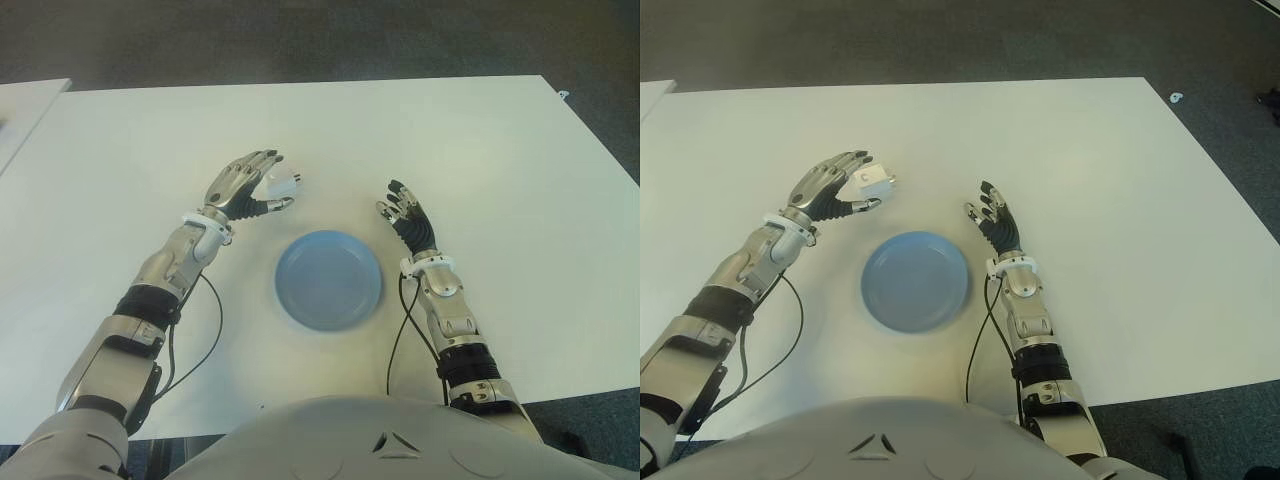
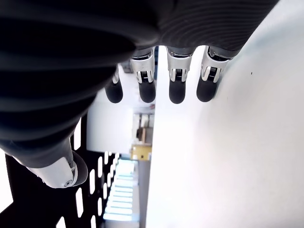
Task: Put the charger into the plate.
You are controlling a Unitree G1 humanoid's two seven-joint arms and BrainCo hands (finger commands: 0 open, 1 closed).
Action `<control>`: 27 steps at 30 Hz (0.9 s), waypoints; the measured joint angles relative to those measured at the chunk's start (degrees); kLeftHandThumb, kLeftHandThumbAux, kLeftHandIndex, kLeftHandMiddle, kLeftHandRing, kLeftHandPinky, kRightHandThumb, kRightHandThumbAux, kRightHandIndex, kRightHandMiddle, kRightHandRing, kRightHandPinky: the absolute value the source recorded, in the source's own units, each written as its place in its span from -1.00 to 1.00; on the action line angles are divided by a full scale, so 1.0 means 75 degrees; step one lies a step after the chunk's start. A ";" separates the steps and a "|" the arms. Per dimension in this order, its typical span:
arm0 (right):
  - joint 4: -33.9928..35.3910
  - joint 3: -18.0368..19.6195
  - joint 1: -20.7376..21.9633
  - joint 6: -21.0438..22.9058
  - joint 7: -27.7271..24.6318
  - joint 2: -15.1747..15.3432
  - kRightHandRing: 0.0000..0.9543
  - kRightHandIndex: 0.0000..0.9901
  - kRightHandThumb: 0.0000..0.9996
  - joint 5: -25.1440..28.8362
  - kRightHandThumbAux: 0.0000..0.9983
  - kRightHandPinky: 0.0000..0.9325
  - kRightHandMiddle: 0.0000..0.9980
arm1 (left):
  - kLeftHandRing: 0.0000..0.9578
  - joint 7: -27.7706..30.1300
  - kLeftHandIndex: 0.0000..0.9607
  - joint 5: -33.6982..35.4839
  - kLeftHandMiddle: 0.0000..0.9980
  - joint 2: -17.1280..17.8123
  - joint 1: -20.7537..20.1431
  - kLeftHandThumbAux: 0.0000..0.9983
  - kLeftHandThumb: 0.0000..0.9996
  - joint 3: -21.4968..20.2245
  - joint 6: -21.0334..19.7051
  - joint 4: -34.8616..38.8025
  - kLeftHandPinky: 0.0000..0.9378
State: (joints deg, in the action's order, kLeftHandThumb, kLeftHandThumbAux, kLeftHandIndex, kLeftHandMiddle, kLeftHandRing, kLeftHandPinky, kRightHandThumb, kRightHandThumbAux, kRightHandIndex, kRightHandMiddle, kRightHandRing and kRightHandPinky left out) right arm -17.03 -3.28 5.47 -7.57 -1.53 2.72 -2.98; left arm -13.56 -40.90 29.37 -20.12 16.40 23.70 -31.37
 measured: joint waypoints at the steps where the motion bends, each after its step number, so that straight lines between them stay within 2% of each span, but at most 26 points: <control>1: 0.0004 0.0000 0.0000 0.0002 0.0000 0.0006 -0.84 -0.98 -0.62 0.0000 0.19 -0.76 -0.86 | -1.00 0.0010 -1.00 0.0038 -1.00 -0.0014 -0.0015 -0.48 -0.84 0.0002 -0.0012 -0.0022 -1.00; 8: 0.0089 0.0001 -0.0015 0.0096 -0.0018 0.0051 -0.84 -0.98 -0.63 -0.0001 0.19 -0.77 -0.85 | -1.00 0.0166 -1.00 0.0300 -1.00 -0.0177 -0.0148 -0.43 -0.85 0.0018 -0.0095 -0.0234 -1.00; 15: 0.0177 -0.0002 -0.0045 0.0157 -0.0023 0.0079 -0.81 -0.98 -0.63 -0.0004 0.21 -0.74 -0.83 | -1.00 0.0658 -1.00 0.0659 -1.00 -0.0399 -0.0278 -0.30 -0.88 0.0028 -0.0335 -0.0514 -1.00; 19: 0.0224 -0.0001 -0.0070 0.0191 -0.0023 0.0095 -0.80 -0.97 -0.63 -0.0005 0.22 -0.73 -0.82 | -1.00 0.1178 -1.00 0.0979 -1.00 -0.0561 -0.0287 -0.26 -0.88 0.0002 -0.0731 -0.0494 -1.00; 27: 0.0267 0.0015 -0.0118 0.0200 -0.0052 0.0131 -0.77 -0.97 -0.63 -0.0001 0.23 -0.71 -0.80 | -1.00 0.2315 -1.00 0.1363 -1.00 -0.0831 -0.0286 -0.29 -0.91 -0.0013 -0.1991 -0.0073 -1.00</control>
State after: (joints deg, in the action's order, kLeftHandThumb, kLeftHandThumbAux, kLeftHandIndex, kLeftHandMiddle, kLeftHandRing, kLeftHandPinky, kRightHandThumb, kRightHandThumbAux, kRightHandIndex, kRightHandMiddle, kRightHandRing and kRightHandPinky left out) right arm -15.03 -3.17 4.58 -6.07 -1.92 3.70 -2.99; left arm 3.80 -30.67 23.14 -22.27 16.31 8.76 -31.92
